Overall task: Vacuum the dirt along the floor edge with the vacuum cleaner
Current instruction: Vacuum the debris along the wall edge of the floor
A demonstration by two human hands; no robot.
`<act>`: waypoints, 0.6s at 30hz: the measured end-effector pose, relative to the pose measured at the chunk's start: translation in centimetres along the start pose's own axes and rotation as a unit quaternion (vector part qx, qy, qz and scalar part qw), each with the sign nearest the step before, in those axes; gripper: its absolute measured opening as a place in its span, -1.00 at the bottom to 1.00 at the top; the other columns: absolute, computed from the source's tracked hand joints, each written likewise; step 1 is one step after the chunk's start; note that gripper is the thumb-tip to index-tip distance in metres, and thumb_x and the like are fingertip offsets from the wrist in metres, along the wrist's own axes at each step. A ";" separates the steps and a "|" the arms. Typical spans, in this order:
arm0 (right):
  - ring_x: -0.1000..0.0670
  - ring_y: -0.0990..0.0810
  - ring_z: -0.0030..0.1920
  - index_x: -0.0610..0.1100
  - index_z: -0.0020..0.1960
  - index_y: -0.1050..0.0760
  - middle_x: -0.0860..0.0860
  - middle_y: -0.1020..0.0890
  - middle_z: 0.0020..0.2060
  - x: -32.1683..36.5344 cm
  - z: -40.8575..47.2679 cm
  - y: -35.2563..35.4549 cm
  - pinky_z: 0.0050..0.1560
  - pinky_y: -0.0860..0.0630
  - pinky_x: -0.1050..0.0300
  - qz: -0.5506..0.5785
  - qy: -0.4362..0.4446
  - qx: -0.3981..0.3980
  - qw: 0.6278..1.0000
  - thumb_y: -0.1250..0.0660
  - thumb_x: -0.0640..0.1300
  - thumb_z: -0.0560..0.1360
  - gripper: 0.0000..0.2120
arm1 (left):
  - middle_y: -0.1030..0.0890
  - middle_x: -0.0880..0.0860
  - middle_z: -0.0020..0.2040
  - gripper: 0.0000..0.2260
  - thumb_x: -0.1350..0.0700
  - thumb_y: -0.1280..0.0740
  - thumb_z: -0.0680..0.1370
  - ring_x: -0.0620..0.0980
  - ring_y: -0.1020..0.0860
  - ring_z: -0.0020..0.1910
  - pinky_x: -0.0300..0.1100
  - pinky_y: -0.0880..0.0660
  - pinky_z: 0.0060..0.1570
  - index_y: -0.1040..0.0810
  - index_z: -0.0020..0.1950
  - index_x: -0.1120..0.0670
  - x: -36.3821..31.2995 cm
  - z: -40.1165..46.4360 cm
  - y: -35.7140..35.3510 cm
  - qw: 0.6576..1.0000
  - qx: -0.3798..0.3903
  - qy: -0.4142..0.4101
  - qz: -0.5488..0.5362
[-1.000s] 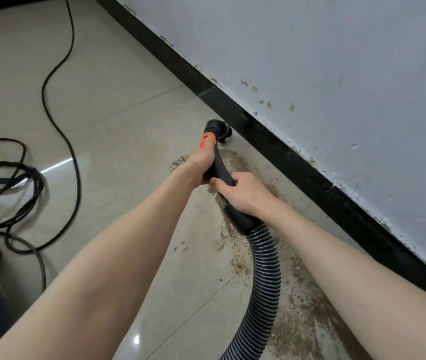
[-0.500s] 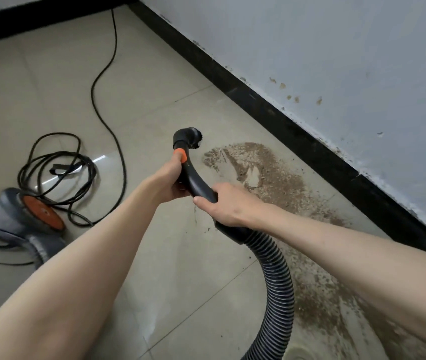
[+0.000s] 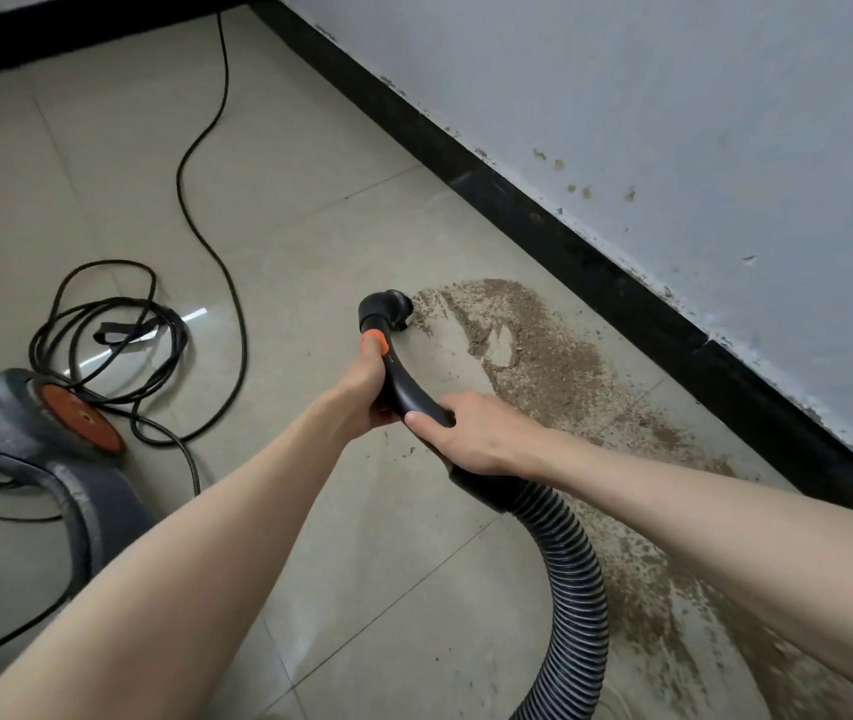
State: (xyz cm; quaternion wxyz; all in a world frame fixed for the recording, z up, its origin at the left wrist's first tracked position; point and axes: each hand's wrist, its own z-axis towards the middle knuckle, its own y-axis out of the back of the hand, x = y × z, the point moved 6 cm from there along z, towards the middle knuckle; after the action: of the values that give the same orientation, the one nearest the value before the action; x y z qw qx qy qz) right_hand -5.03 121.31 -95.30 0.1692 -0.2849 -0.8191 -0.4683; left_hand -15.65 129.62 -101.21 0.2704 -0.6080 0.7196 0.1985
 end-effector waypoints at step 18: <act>-0.06 -0.57 -0.23 -0.04 -0.25 -0.38 -0.01 -0.57 -0.27 -4.8 2.1 3.5 -0.22 -0.47 0.04 0.100 -0.036 -0.073 0.992 -0.13 0.29 0.56 -0.56 | -0.47 0.09 -0.26 -0.62 -0.19 -0.10 0.59 0.05 -0.51 -0.28 -0.12 -0.47 -0.35 -0.40 -0.12 0.12 -3.8 4.2 -6.7 0.995 0.025 -0.045 0.089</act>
State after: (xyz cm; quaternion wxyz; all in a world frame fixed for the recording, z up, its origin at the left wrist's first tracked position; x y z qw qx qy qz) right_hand 0.87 123.03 -96.67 0.1643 -0.3939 -0.7558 -0.4966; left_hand -7.98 133.84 -101.76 0.2992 -0.5247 0.7627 0.2311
